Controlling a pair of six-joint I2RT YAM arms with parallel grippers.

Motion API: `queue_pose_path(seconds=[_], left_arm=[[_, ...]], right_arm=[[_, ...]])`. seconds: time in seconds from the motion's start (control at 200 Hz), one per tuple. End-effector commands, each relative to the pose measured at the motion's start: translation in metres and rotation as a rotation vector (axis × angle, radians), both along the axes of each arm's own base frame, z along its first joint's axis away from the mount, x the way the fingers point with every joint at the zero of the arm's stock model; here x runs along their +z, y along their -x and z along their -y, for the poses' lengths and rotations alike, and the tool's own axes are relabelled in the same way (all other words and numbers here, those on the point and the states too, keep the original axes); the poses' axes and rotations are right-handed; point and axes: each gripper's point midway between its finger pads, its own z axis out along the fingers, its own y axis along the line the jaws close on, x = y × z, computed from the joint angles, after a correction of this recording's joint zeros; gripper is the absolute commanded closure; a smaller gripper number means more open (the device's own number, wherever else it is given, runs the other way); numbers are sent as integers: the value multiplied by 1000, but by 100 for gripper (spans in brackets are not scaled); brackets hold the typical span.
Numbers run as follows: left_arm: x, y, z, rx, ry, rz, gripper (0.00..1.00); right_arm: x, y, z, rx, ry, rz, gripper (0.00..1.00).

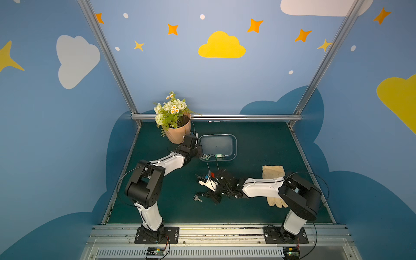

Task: Take the keys out of the storage box
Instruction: Place the key at the center of the board, then pick up the key from the storage box.

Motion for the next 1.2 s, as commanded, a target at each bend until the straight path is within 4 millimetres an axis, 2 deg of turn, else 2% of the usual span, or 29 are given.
queue_pose_path(seconds=[0.0, 0.16, 0.25, 0.33, 0.446, 0.551, 0.666, 0.786, 0.846, 0.926, 1.086, 1.196], left_arm=[[-2, -1, 0, -9, -4, -16, 98], [-1, -1, 0, -10, -2, -14, 97], [-2, 0, 0, -9, -2, -17, 97], [-2, 0, 0, -10, -1, -19, 98], [0, 0, 0, -12, -1, -14, 98], [1, 1, 0, -10, -1, -9, 98], [1, 3, 1, -19, 11, 5, 97], [0, 4, 2, -27, 18, 9, 97], [0, 4, 3, -33, 20, 8, 98], [0, 5, 3, -35, 23, 11, 98], [0, 7, 4, -40, 36, 14, 98], [0, 8, 5, -43, 43, 12, 98]], right_arm=[[-18, 11, 8, 29, 64, 17, 100], [-23, 15, 8, 44, 88, 41, 100], [-24, 13, 9, 39, 108, 63, 96], [-15, 7, 10, 16, 104, 85, 75], [14, -7, 14, -39, 62, 112, 58], [50, -38, 24, -164, 11, 134, 49], [86, -94, 42, -415, -27, 138, 48], [102, -147, 56, -640, -14, 98, 48], [99, -167, 55, -701, 6, 65, 47], [90, -184, 41, -699, 34, 57, 47], [53, -214, 19, -694, 122, 56, 47], [33, -227, 10, -686, 145, 47, 46]])
